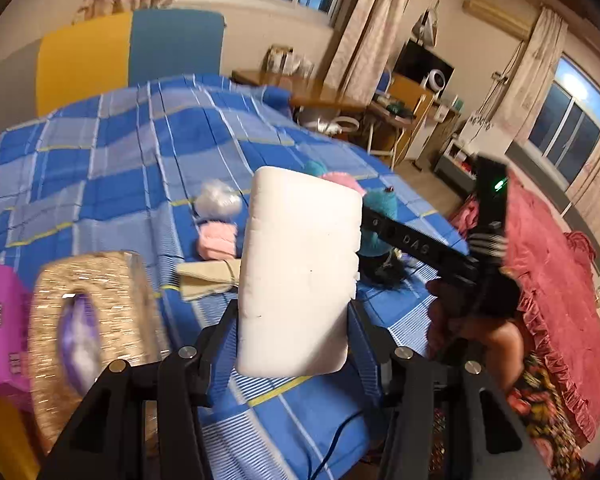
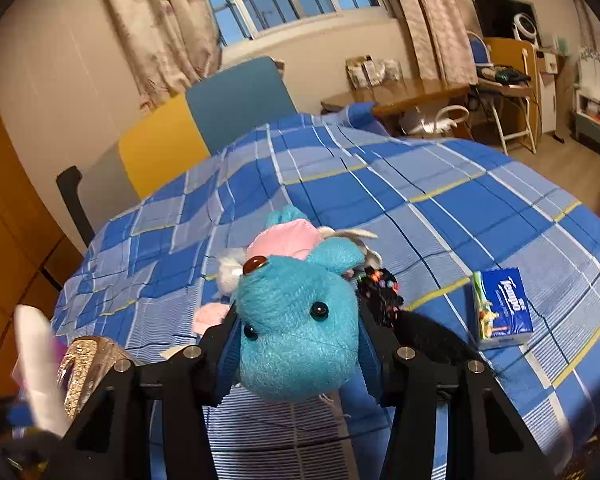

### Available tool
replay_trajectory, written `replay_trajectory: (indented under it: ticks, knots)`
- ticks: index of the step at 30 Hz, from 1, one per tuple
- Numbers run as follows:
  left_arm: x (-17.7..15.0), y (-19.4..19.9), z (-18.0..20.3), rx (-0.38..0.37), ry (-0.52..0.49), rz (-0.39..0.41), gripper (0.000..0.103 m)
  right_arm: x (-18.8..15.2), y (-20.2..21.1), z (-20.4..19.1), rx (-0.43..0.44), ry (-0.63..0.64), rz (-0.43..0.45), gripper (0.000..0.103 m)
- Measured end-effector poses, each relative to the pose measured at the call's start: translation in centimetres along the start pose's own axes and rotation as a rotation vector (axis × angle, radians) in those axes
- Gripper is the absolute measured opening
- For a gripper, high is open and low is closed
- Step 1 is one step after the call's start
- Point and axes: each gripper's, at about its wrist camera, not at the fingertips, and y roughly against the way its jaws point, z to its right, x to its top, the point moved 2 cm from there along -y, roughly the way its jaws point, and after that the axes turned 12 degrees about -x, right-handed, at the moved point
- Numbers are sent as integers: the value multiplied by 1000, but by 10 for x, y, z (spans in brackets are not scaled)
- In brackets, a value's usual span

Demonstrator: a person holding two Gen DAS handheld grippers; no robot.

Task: Organize soft objects
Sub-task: 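Carry the white sponge with the left gripper into the gold tray and release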

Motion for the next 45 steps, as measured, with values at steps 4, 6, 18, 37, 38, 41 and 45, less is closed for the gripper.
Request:
replay_trajectory:
  ticks: [4,6,18,37,38,41,45]
  knots:
    - [0,46,-12,13,-1,60,52,-1,2,-5,-22,26,14,52]
    - [0,73,-26,26,17,91,52,-1,2,-5,-31,27,15,52]
    - [-40,174,-167,252,214,154,53,3,4,5,-87,-3,38,52]
    - [-136,177,-373,471,501,-140,54,2,12,7,-130,-6,80,52]
    - [-137,177,-379,484,511,-145,55,3,12,8,-132,-10,80,52]
    - [-137,176,-389,504,518,-145,57,3,11,9,-137,-14,78,53]
    - [-133,179,-390,562,507,-134,63,4,10,8,-142,-6,78,53]
